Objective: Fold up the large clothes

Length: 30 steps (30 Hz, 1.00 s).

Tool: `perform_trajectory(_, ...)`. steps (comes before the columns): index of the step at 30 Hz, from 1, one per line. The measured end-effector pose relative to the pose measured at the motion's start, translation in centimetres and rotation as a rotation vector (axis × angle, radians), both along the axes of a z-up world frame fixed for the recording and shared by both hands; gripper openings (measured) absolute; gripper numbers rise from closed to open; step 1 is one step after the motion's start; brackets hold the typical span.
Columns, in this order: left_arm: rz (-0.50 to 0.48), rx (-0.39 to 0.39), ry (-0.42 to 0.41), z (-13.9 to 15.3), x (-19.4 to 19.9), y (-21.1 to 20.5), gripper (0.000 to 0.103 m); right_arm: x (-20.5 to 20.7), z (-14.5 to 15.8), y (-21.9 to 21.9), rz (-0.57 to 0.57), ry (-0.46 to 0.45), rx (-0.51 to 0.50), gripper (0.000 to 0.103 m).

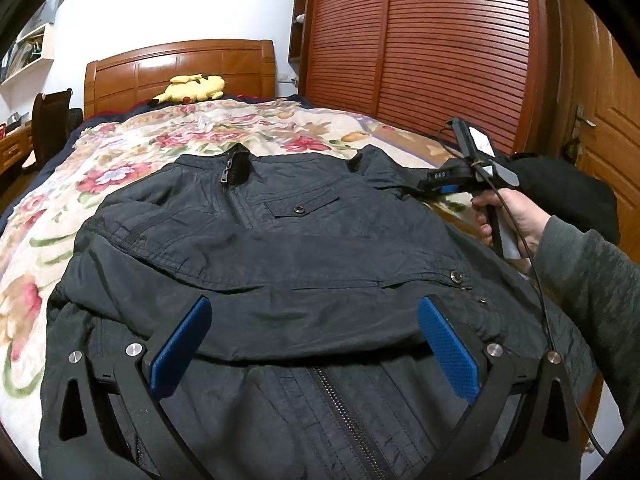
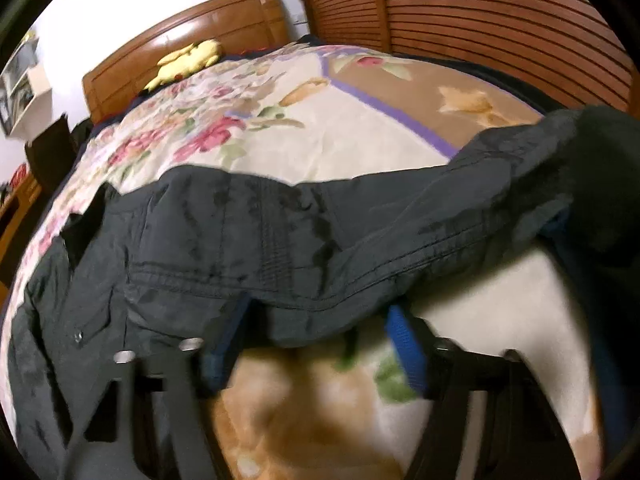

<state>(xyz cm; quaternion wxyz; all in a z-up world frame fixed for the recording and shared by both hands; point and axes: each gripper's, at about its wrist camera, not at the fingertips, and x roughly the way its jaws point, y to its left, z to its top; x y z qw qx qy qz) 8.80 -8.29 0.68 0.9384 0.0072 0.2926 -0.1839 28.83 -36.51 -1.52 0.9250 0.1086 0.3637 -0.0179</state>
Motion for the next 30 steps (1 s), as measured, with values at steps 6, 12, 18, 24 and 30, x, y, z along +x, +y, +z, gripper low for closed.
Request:
perform_trajectory(6,0.005,0.014,0.005,-0.5,0.1,-0.1,0.103,-0.9,1.9,4.0,0.099,-0.036,-0.228,0.004)
perform_trajectory(12,0.019,0.001,0.002,-0.5,0.0,0.2,0.103,-4.6,6.4,6.8,0.16,-0.175,-0.263,0.004)
perform_trajectory(18,0.022,-0.006,-0.001,-0.4,-0.1,0.4,0.103,-8.6,8.5,11.6,0.288,-0.257,-0.301,0.004)
perform_trajectory(24,0.03,-0.003,-0.016,-0.1,-0.5,1.0,0.103,-13.0,6.2,16.9,0.482,-0.267,-0.281,0.004)
perform_trajectory(30,0.044,-0.018,-0.018,0.1,-0.8,2.0,0.103,-15.7,3.5,17.5,0.562,-0.225,-0.257,0.004)
